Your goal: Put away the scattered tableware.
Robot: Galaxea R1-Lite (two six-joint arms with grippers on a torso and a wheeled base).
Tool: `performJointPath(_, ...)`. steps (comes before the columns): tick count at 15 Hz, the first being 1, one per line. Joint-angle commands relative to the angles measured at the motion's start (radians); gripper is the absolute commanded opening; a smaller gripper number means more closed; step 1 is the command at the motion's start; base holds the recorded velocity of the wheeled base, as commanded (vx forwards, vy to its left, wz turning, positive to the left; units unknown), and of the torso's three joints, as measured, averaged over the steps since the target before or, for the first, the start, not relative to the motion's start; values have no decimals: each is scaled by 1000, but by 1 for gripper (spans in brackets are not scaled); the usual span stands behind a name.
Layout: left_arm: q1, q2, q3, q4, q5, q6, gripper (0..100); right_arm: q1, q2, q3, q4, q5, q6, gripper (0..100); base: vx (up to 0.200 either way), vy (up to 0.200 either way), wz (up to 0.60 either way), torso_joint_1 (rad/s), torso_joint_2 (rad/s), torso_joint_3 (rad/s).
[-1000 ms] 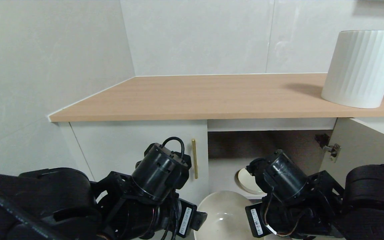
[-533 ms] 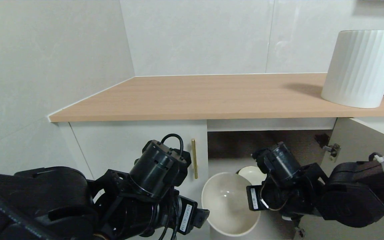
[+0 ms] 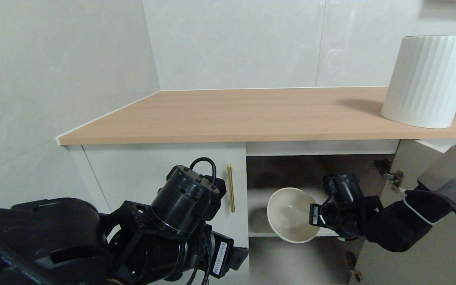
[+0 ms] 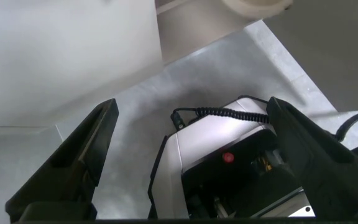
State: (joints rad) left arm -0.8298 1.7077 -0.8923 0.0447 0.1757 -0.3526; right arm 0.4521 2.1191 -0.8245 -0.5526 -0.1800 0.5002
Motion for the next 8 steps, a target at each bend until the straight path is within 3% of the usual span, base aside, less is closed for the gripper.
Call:
performJointPath(1,0,-2,0,0,2,0,100,-39,59,-33,-4,-3,1,0,0,0,0,0,0,0)
performJointPath(8,0,1,-4,0,2,-2,100,-118,170,-176,0,-50,41,0,0,0,0,0,0,0)
